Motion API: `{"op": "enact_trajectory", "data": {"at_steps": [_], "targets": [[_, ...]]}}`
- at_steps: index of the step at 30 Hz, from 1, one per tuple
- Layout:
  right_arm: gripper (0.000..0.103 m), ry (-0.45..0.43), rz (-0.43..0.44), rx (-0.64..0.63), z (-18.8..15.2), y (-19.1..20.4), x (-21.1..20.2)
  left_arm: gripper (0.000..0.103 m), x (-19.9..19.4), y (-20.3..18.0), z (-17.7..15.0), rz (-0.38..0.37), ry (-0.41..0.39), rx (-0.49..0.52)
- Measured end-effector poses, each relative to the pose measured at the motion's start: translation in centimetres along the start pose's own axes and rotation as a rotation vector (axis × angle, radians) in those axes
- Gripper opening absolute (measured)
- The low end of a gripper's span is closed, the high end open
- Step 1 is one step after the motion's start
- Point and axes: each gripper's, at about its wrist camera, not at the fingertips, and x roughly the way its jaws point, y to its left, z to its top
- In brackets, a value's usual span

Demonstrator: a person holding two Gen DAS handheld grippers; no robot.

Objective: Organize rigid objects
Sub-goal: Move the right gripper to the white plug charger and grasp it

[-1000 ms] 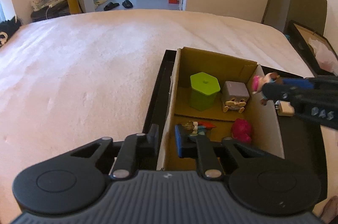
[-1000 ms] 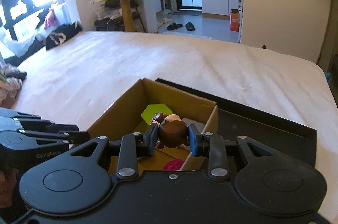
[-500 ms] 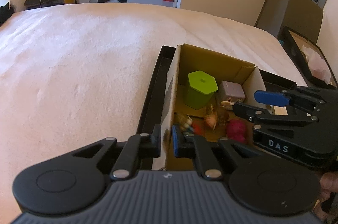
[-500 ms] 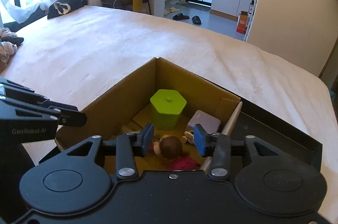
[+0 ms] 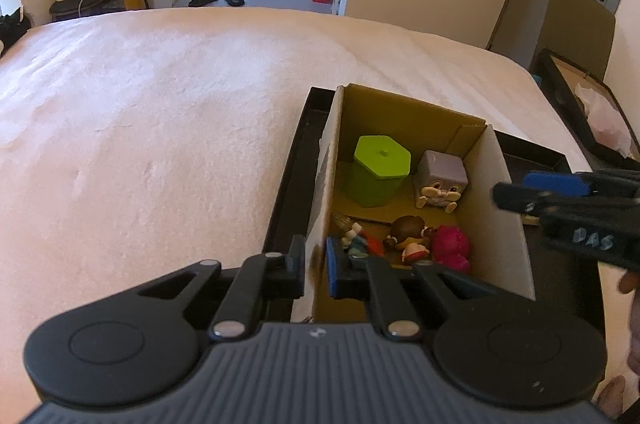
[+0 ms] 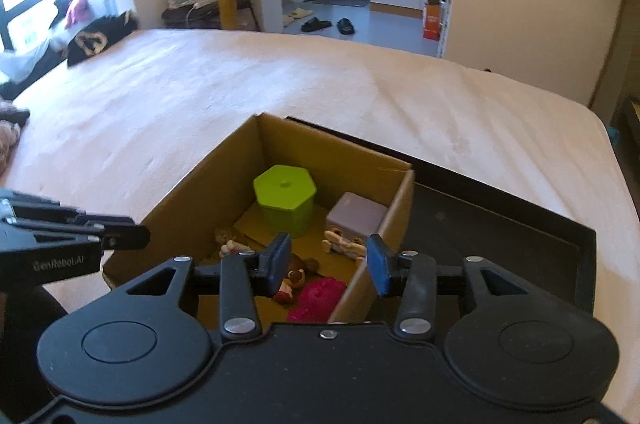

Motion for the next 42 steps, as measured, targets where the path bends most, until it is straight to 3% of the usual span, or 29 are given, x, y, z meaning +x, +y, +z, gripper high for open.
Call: {"op": "enact_trajectory", "data": {"at_steps": [8, 15, 19, 21, 26, 29, 42], "targets": [[0.043, 0.018, -0.083, 0.095, -0.8, -3.2, 0.2, 0.012, -0.2, -1.3, -0.1, 0.062, 0.0, 0.056], [0.062, 0.004, -0.182, 0.184, -2.3, -5.3, 0.9, 0.014, -0.3, -2.0, 0.0, 0.103, 0.008, 0.08], [0.063, 0.018, -0.295, 0.187, -3.8, -5.9, 2.5, 0.018, -0.4, -2.4, -0.1, 0.134, 0.005, 0.102], [0.066, 0.038, -0.324, 0.21, -4.5, -6.3, 3.4, 0.025, -0.4, -2.6, -0.1, 0.146, 0.004, 0.108], [0.069, 0.06, -0.345, 0.266, -5.5, -7.5, 4.4, 0.045, -0.3, -3.2, 0.1, 0.172, 0.0, 0.125], [0.082, 0.051, -0.339, 0.266, -5.5, -7.9, 4.7, 0.051, -0.3, -3.7, 0.2, 0.187, -0.005, 0.144], [0.083, 0.068, -0.329, 0.303, -5.3, -10.5, 6.5, 0.052, 0.6, -4.9, 0.3, 0.25, 0.024, 0.182]]}}
